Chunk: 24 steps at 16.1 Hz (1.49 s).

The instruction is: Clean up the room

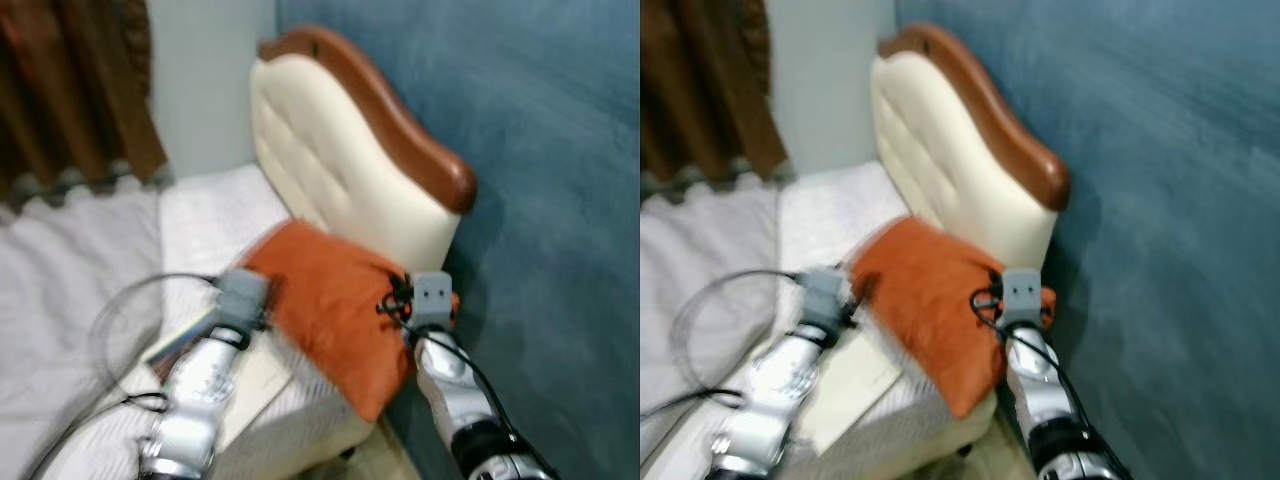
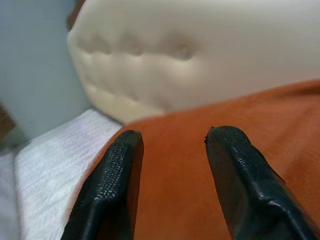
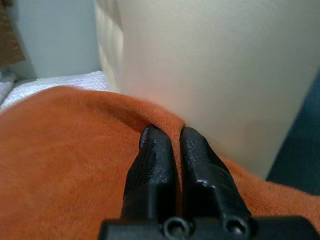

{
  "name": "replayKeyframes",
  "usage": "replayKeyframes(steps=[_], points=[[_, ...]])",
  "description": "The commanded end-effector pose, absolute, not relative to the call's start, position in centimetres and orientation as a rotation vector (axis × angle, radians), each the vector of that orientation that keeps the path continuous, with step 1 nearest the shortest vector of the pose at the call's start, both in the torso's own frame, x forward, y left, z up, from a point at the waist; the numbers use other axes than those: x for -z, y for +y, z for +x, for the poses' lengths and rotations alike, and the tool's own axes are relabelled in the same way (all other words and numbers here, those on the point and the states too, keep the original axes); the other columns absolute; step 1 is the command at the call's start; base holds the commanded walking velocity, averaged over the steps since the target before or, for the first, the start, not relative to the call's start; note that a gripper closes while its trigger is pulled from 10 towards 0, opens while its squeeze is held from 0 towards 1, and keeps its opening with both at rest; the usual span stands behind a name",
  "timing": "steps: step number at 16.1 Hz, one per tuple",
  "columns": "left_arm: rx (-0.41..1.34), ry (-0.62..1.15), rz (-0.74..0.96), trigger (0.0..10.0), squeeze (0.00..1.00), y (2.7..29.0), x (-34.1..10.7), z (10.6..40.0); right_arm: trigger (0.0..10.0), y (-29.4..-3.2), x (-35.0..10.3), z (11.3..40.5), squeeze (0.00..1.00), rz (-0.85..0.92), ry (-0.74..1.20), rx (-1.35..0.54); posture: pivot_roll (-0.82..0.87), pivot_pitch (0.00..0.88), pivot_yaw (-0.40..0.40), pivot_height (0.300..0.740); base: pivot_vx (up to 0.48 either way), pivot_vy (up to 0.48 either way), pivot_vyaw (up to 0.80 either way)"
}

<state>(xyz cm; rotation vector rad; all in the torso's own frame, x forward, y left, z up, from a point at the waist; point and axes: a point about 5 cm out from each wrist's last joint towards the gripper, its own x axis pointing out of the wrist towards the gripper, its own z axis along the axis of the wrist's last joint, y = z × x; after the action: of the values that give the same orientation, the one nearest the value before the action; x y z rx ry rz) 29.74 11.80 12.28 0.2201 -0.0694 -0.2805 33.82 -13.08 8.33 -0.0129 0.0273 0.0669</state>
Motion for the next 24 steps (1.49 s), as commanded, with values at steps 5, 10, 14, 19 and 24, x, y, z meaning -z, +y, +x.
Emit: replayKeyframes(steps=[5, 10, 14, 19, 24], points=[[0.278, -0.033, 0.268, 10.0, 0.00, 13.1, -11.9, 29.3, 0.0, -15.1, -9.9, 35.5, 0.00, 0.115, -0.010, 0.085, 0.15, 0.061, -0.060, 0.740, 0.246, 0.148, -0.80], [0.263, -0.007, 0.271, 10.0, 0.00, 14.2, -11.7, 28.9, 0.0, -13.7, -8.0, 36.4, 0.00, 0.582, 0.246, 0.132, 0.19, 0.096, -0.070, 0.740, 0.000, 0.000, 0.00], [0.313, -0.006, 0.272, 10.0, 0.00, 13.6, -11.1, 27.4, 0.0, -13.0, -7.6, 36.5, 0.00, 0.789, 0.303, 0.164, 0.22, 0.112, -0.087, 0.740, 0.000, 0.000, 0.00], [0.427, 0.167, 0.281, 10.0, 0.00, 13.7, -8.5, 21.3, 0.0, -13.6, -6.3, 35.8, 0.00, 0.923, 0.352, 0.242, 0.28, 0.331, -0.027, 0.740, 0.000, 0.000, 0.00], [0.457, 0.187, 0.295, 10.0, 0.00, 14.0, -10.1, 17.1, 10.0, -12.0, -8.1, 36.8, 1.00, 0.737, 0.305, 0.153, 0.34, 0.462, 0.023, 0.740, 0.000, 0.000, 0.00]])
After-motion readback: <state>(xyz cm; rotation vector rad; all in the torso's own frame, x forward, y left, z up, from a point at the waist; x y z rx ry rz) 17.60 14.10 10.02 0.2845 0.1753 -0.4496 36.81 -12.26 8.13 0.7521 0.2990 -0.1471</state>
